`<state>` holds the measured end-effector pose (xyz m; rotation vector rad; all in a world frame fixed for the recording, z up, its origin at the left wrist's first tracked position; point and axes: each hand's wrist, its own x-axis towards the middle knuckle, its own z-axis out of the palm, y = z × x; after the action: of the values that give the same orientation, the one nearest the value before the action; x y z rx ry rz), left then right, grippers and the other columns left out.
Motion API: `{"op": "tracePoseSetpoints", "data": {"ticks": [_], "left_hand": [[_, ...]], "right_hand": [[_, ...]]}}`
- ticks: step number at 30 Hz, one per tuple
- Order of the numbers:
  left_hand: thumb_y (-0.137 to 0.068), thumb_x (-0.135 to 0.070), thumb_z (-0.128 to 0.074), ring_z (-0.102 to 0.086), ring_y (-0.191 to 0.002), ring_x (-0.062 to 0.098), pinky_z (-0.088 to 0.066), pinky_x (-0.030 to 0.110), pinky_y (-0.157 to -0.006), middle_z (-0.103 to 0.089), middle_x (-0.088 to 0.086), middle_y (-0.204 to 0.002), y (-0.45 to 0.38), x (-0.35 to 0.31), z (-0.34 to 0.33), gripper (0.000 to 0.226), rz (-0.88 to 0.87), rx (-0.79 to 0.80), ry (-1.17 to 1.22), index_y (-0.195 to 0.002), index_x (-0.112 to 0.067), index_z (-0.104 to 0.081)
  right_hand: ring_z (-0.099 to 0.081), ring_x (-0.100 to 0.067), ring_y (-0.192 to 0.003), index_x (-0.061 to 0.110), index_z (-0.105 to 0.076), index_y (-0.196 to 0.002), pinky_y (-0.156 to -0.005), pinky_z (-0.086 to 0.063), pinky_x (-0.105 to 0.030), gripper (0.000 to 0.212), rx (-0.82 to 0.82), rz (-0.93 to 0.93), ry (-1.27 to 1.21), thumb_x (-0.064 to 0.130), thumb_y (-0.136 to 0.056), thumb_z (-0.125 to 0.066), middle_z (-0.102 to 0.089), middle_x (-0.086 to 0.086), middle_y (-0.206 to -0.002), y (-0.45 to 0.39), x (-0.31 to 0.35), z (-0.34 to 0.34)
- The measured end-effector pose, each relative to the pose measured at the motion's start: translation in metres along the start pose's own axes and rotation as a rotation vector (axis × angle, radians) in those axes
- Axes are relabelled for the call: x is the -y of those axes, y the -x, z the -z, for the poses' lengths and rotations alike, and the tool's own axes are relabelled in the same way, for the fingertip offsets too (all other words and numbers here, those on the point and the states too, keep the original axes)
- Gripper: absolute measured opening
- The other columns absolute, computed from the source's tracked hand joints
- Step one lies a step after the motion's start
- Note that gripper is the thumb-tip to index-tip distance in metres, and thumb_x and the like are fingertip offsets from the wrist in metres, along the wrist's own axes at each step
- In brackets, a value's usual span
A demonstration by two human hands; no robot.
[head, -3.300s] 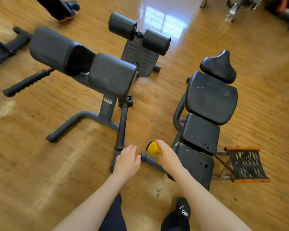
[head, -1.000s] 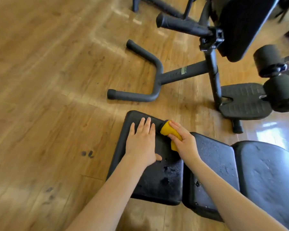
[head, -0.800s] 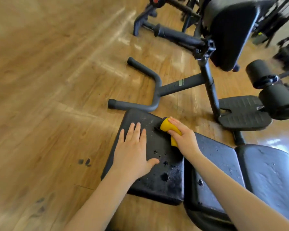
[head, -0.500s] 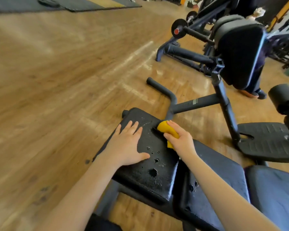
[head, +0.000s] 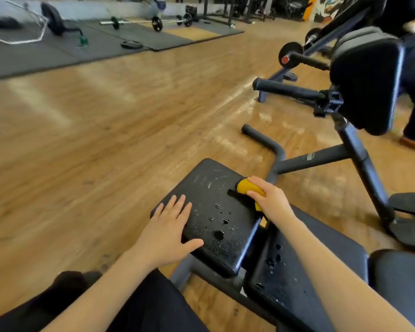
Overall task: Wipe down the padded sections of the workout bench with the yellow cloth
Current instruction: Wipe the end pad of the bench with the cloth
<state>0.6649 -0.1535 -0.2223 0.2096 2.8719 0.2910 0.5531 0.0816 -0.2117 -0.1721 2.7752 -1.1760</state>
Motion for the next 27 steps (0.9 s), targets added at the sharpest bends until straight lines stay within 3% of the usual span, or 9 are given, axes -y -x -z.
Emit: {"op": "tracePoseSetpoints", "data": {"ticks": [3,6,10,11,13,15,18,21,27], "left_hand": [[-0.086,-0.069,-0.032,0.022,-0.141,0.018,0.011,0.037,-0.114,0.020,0.001,-0.155,-0.001,0.001,-0.002,0.090,-0.001,-0.029,-0.008,-0.149,-0.020,0.009],[-0.086,-0.068,-0.034,0.019,-0.142,0.021,0.008,0.039,-0.115,0.018,0.003,-0.156,-0.002,0.000,-0.001,0.091,-0.007,-0.012,-0.028,-0.149,-0.018,0.007],[-0.087,-0.067,-0.033,0.019,-0.142,0.021,0.006,0.038,-0.115,0.019,0.004,-0.155,-0.003,0.003,0.002,0.090,-0.034,0.016,-0.035,-0.149,-0.018,0.008],[-0.087,-0.066,-0.034,0.019,-0.142,0.020,0.006,0.038,-0.115,0.020,0.003,-0.155,-0.004,0.005,0.003,0.089,-0.044,0.026,-0.019,-0.149,-0.018,0.008],[-0.089,-0.063,-0.036,0.018,-0.142,0.018,0.006,0.036,-0.116,0.018,0.002,-0.156,-0.007,0.011,0.007,0.085,-0.066,0.054,0.038,-0.149,-0.019,0.005],[-0.089,-0.061,-0.039,0.016,-0.143,0.017,0.005,0.035,-0.116,0.017,0.001,-0.156,-0.008,0.016,0.009,0.084,-0.093,0.062,0.070,-0.150,-0.020,0.003],[-0.088,-0.062,-0.041,0.015,-0.143,0.018,0.005,0.035,-0.116,0.016,0.002,-0.156,-0.006,0.018,0.005,0.087,-0.127,0.036,0.021,-0.150,-0.019,0.004],[-0.089,-0.062,-0.039,0.017,-0.143,0.020,0.007,0.036,-0.115,0.016,0.004,-0.156,-0.002,0.017,-0.002,0.088,-0.122,-0.010,-0.009,-0.149,-0.017,0.006],[-0.091,-0.053,-0.045,0.016,-0.143,0.024,0.005,0.040,-0.115,0.015,0.007,-0.156,-0.004,0.007,0.003,0.086,-0.067,0.012,-0.004,-0.149,-0.014,0.004]], "right_hand": [[-0.059,-0.013,-0.095,0.020,-0.051,-0.131,-0.075,-0.047,-0.018,0.039,-0.060,0.009,0.022,0.018,-0.092,-0.054,-0.044,0.008,-0.142,0.017,0.005,-0.014],[-0.046,-0.016,-0.126,0.018,-0.051,-0.131,-0.095,-0.035,-0.008,0.041,-0.025,0.087,0.095,0.009,-0.091,-0.052,-0.042,0.001,-0.143,0.056,0.009,-0.036],[-0.036,-0.001,-0.126,0.020,-0.052,-0.128,-0.100,-0.033,-0.006,0.041,0.077,0.194,0.111,0.004,-0.090,-0.053,-0.040,0.017,-0.135,0.101,0.011,-0.051],[-0.043,0.005,-0.117,0.023,-0.057,-0.122,-0.093,-0.037,-0.004,0.038,0.084,0.171,0.045,0.003,-0.089,-0.055,-0.047,0.024,-0.125,0.100,0.013,-0.046],[-0.056,0.014,-0.070,0.033,-0.060,-0.108,-0.064,-0.046,-0.009,0.034,0.047,0.059,-0.117,0.006,-0.089,-0.056,-0.065,0.033,-0.084,0.086,0.017,-0.030],[-0.050,0.002,-0.043,0.030,-0.059,-0.110,-0.042,-0.042,-0.013,0.029,-0.100,-0.040,-0.152,0.009,-0.091,-0.054,-0.066,0.017,-0.070,0.060,0.018,-0.012],[-0.063,-0.011,-0.077,0.019,-0.055,-0.126,-0.059,-0.045,-0.010,0.034,-0.187,-0.084,-0.044,0.014,-0.092,-0.053,-0.065,-0.002,-0.106,0.024,0.015,0.006],[-0.046,-0.021,-0.126,0.024,-0.050,-0.130,-0.093,-0.037,-0.022,0.041,-0.083,-0.089,0.070,0.020,-0.090,-0.057,-0.041,0.005,-0.144,0.012,0.005,-0.001],[-0.024,-0.011,-0.140,0.021,-0.052,-0.129,-0.113,-0.025,-0.030,0.042,-0.094,0.021,0.074,0.020,-0.088,-0.059,-0.040,0.007,-0.144,0.047,0.014,-0.037]]}}
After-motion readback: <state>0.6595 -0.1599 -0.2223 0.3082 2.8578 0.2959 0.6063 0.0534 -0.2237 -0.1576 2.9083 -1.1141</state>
